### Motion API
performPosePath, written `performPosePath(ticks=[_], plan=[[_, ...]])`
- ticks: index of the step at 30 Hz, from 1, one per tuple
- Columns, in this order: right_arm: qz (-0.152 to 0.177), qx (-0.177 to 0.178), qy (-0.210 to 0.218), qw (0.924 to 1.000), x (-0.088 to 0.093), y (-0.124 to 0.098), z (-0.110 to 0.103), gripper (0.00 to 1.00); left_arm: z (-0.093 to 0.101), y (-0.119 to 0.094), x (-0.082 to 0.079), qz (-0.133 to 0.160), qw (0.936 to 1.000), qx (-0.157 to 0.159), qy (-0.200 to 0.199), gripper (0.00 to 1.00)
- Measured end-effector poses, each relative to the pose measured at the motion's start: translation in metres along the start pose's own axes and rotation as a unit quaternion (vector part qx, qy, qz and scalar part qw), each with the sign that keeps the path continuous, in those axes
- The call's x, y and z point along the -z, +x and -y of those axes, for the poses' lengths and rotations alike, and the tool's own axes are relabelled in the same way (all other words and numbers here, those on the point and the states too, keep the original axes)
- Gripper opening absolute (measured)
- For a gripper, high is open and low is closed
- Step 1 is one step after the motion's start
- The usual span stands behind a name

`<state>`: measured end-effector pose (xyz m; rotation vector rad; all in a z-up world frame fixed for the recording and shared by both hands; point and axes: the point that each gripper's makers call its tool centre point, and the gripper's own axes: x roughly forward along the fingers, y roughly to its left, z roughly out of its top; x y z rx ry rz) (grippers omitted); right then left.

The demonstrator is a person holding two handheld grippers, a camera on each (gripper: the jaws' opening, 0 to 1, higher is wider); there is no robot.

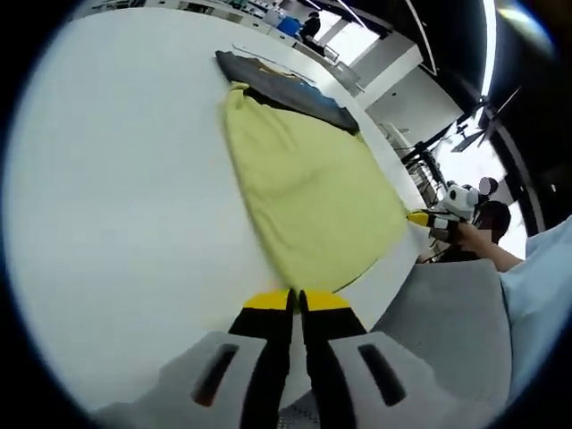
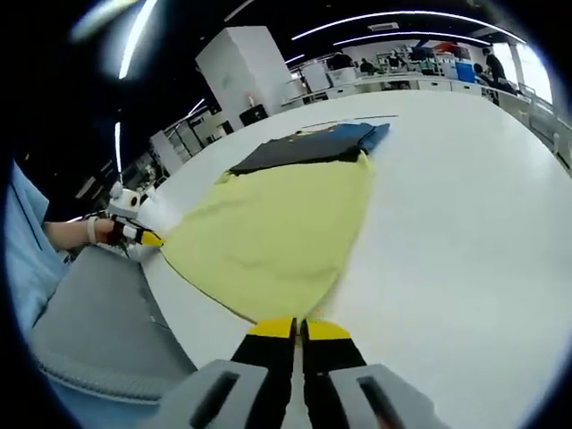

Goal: Fold the garment on the visible template until the final outline fits inside the template.

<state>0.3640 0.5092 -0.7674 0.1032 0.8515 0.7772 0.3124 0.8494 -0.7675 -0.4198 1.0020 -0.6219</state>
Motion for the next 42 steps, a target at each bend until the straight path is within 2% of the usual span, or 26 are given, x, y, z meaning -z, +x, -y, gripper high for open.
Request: performPosePath(ticks=[4, 9, 12, 26, 36, 39, 42], plan=[[0.003, -0.007, 0.002, 1.0000, -0.003, -0.005, -0.001, 0.00, -0.001, -0.001, 0.000, -0.004, 0.9999, -0.001, -0.013, 0.00], [0.000, -0.019, -0.003, 0.9998, -0.004, -0.014, -0.008, 0.00, 0.005, -0.007, 0.003, -0.023, 0.9997, 0.006, -0.005, 0.00], [-0.005, -0.031, -0.004, 0.9995, 0.000, -0.020, -0.015, 0.00, 0.009, -0.012, 0.007, -0.038, 0.9989, 0.021, -0.018, 0.00], [-0.016, -0.050, 0.027, 0.9983, 0.029, -0.043, -0.053, 0.00, 0.033, -0.037, 0.030, -0.083, 0.9948, 0.055, -0.020, 0.00], [-0.010, -0.059, 0.049, 0.9970, 0.032, -0.054, -0.059, 0.00, 0.050, -0.046, 0.040, -0.080, 0.9944, 0.064, -0.026, 0.00], [-0.004, -0.067, 0.060, 0.9960, 0.027, -0.055, -0.060, 0.00, 0.054, -0.047, 0.036, -0.072, 0.9950, 0.064, -0.026, 0.00], [0.025, -0.082, 0.088, 0.9924, 0.011, -0.060, -0.061, 0.00, 0.056, -0.050, 0.029, -0.064, 0.9957, 0.064, -0.019, 0.00]])
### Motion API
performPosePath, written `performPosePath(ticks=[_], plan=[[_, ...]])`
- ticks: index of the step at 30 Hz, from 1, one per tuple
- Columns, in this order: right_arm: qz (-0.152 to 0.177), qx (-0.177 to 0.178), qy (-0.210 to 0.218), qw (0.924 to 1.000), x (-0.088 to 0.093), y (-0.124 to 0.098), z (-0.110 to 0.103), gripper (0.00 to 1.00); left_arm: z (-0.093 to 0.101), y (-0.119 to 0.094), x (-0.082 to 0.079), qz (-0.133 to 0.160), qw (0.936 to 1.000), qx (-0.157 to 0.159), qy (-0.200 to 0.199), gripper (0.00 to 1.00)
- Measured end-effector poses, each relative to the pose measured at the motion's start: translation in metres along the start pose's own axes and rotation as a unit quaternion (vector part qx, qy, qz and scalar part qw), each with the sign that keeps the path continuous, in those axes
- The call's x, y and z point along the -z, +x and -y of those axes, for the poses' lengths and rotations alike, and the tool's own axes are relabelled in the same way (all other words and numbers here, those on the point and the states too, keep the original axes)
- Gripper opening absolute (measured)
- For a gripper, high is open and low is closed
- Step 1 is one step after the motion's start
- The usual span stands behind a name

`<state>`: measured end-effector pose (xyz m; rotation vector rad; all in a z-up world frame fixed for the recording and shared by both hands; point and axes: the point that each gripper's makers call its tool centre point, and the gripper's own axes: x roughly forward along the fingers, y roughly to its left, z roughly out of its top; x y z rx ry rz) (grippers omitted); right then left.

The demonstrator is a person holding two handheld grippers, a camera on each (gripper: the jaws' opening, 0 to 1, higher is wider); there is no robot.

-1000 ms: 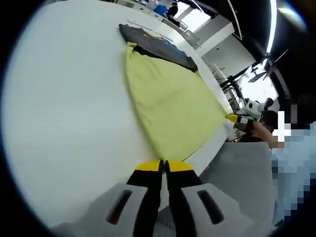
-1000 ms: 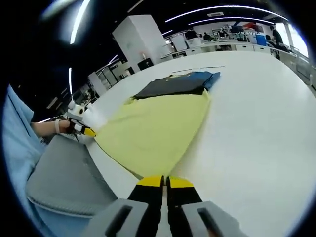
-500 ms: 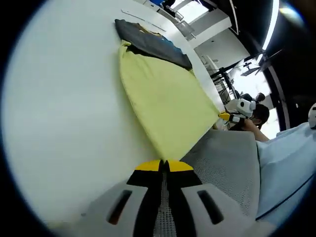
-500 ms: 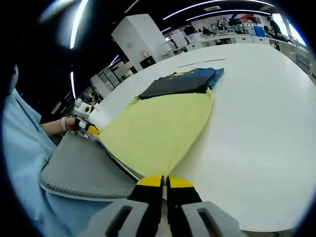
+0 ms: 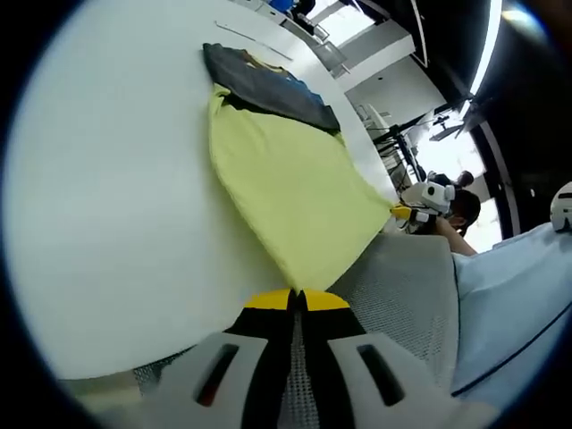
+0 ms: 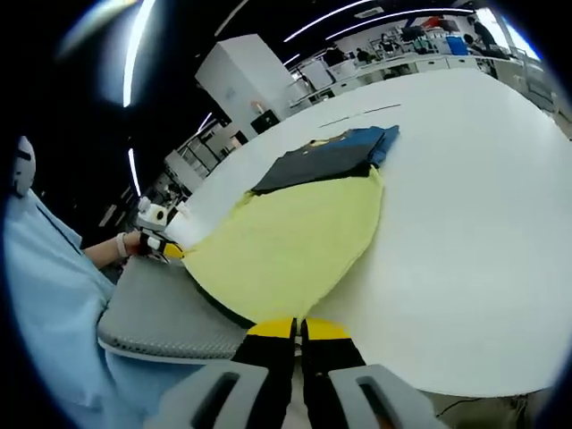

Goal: Fold the garment on the visible template until the final outline fits inside the template.

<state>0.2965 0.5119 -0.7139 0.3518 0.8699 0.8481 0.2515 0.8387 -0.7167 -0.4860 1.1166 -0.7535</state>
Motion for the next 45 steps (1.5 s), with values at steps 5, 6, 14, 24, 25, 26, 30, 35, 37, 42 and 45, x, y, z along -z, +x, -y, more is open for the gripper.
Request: performPosePath(ticks=[5, 6, 14, 24, 25, 26, 30, 35, 37, 42, 45], plan=[[0.039, -0.019, 0.024, 0.9988, -0.029, -0.007, -0.001, 0.00, 0.010, -0.010, -0.032, 0.050, 0.9986, 0.018, -0.002, 0.00], [0.046, -0.022, 0.027, 0.9983, -0.036, -0.007, -0.002, 0.00, 0.012, -0.012, -0.038, 0.059, 0.9980, 0.023, -0.004, 0.00], [0.069, -0.040, 0.032, 0.9963, -0.082, -0.003, -0.001, 0.00, 0.014, -0.022, -0.095, 0.119, 0.9921, 0.041, 0.001, 0.00], [0.088, -0.044, 0.012, 0.9951, -0.155, 0.013, 0.023, 0.00, 0.003, -0.022, -0.173, 0.192, 0.9797, 0.059, -0.005, 0.00], [0.088, -0.046, 0.024, 0.9948, -0.163, 0.018, 0.027, 0.00, -0.002, -0.021, -0.183, 0.195, 0.9790, 0.058, -0.007, 0.00], [0.085, -0.048, 0.028, 0.9949, -0.169, 0.020, 0.029, 0.00, -0.005, -0.021, -0.189, 0.198, 0.9786, 0.057, -0.007, 0.00], [0.100, -0.050, 0.027, 0.9934, -0.204, 0.028, 0.036, 0.00, -0.016, -0.024, -0.228, 0.235, 0.9693, 0.069, -0.022, 0.00], [0.105, -0.048, 0.015, 0.9932, -0.239, 0.037, 0.044, 0.00, -0.031, -0.024, -0.261, 0.257, 0.9622, 0.078, -0.044, 0.00], [0.100, -0.041, 0.007, 0.9941, -0.248, 0.044, 0.050, 0.00, -0.036, -0.022, -0.270, 0.263, 0.9607, 0.077, -0.046, 0.00], [0.092, -0.028, -0.001, 0.9953, -0.261, 0.061, 0.063, 0.00, -0.054, -0.014, -0.294, 0.277, 0.9575, 0.055, -0.058, 0.00], [0.087, -0.021, 0.001, 0.9960, -0.265, 0.071, 0.073, 0.00, -0.059, -0.010, -0.305, 0.282, 0.9564, 0.049, -0.056, 0.00]])
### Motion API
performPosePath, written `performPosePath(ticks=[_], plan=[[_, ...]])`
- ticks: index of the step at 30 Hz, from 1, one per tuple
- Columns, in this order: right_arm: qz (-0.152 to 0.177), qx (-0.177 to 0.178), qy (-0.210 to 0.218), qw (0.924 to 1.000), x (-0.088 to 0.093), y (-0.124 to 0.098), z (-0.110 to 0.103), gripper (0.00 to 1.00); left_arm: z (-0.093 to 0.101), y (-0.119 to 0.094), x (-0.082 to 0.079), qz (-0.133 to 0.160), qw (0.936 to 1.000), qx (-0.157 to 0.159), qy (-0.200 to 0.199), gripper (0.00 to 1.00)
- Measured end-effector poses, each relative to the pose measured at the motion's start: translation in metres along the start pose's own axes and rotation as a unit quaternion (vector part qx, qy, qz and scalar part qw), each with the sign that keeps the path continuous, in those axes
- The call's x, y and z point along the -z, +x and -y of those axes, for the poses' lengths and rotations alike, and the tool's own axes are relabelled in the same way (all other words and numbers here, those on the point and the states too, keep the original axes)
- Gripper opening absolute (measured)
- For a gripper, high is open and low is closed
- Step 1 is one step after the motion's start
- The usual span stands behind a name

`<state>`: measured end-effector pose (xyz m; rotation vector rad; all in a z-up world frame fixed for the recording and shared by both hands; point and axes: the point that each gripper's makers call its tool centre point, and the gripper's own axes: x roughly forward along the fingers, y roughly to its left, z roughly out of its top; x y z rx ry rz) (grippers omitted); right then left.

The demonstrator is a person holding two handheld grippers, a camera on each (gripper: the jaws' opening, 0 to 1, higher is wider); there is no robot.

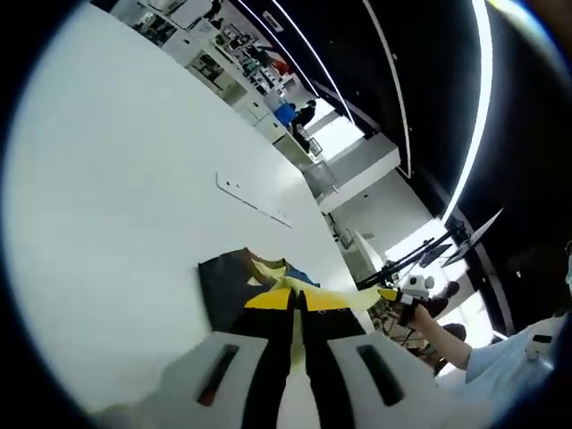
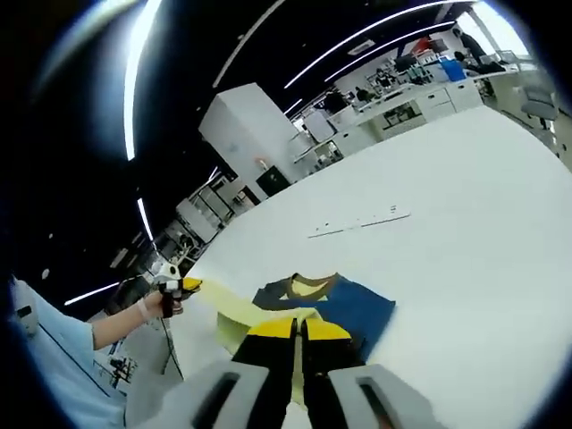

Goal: Fold the garment on the visible template until the final outline fits inside the template.

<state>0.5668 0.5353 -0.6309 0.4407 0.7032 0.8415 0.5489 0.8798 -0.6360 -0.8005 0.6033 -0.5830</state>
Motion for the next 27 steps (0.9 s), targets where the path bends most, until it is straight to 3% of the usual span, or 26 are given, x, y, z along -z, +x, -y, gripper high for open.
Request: performPosePath(ticks=[5, 13, 27], plan=[[0.001, 0.014, 0.012, 0.9998, -0.004, 0.009, 0.017, 0.00, -0.013, 0.018, -0.009, 0.009, 0.9999, -0.011, -0.007, 0.00], [0.002, 0.033, 0.029, 0.9990, -0.003, 0.028, 0.039, 0.00, -0.035, 0.039, -0.009, 0.010, 0.9989, -0.041, -0.020, 0.00], [-0.020, 0.065, 0.056, 0.9961, 0.008, 0.056, 0.079, 0.00, -0.064, 0.056, 0.007, -0.013, 0.9962, -0.077, -0.039, 0.00]])
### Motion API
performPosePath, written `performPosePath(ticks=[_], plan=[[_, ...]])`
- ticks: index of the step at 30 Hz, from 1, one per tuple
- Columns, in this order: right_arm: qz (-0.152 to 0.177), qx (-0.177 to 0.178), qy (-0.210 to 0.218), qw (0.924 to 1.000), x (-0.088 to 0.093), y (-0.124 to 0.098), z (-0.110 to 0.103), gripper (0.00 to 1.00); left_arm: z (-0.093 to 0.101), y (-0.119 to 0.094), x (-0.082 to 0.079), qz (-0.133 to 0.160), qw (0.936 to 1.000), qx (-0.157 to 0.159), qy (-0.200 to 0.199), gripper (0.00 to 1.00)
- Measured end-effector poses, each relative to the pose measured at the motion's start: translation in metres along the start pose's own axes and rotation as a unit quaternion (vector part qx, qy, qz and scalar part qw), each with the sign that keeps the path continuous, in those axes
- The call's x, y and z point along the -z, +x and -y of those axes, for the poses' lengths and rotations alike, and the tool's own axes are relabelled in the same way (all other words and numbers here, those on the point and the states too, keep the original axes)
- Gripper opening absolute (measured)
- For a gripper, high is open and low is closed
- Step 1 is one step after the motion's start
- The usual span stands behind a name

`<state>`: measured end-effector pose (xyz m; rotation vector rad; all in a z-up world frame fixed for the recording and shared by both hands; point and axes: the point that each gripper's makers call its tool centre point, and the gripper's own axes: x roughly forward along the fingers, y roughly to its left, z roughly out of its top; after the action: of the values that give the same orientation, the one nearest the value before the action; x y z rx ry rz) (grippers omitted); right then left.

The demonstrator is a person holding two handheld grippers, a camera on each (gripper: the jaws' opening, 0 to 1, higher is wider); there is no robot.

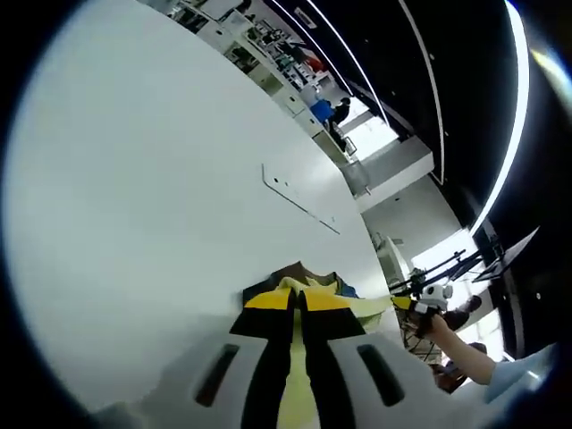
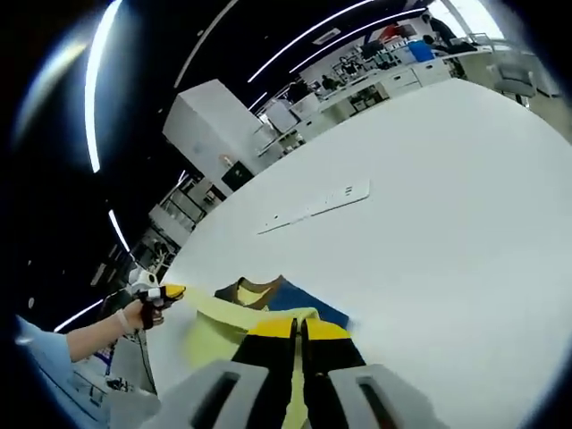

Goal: Fold the garment on the visible template until the final outline fits inside the template.

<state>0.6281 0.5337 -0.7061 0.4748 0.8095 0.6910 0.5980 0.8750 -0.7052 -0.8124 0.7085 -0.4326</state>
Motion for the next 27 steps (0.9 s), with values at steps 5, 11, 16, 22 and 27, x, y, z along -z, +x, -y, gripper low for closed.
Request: performPosePath(ticks=[5, 11, 16, 22, 27], plan=[[-0.005, 0.009, 0.000, 0.9999, -0.001, 0.007, 0.006, 0.00, -0.010, 0.009, 0.001, 0.001, 0.9999, -0.010, -0.006, 0.00], [-0.013, 0.018, 0.000, 0.9998, 0.004, 0.011, 0.015, 0.00, -0.021, 0.019, 0.002, -0.002, 0.9997, -0.020, -0.013, 0.00], [-0.019, 0.025, 0.000, 0.9995, 0.008, 0.016, 0.021, 0.00, -0.029, 0.020, 0.005, -0.010, 0.9995, -0.030, -0.010, 0.00], [-0.023, 0.025, 0.010, 0.9994, 0.010, 0.019, 0.022, 0.00, -0.034, 0.022, 0.004, -0.016, 0.9991, -0.026, -0.030, 0.00], [-0.014, 0.008, 0.029, 0.9994, 0.006, 0.022, 0.019, 0.00, -0.035, 0.024, 0.001, -0.011, 0.9991, -0.025, -0.033, 0.00]])
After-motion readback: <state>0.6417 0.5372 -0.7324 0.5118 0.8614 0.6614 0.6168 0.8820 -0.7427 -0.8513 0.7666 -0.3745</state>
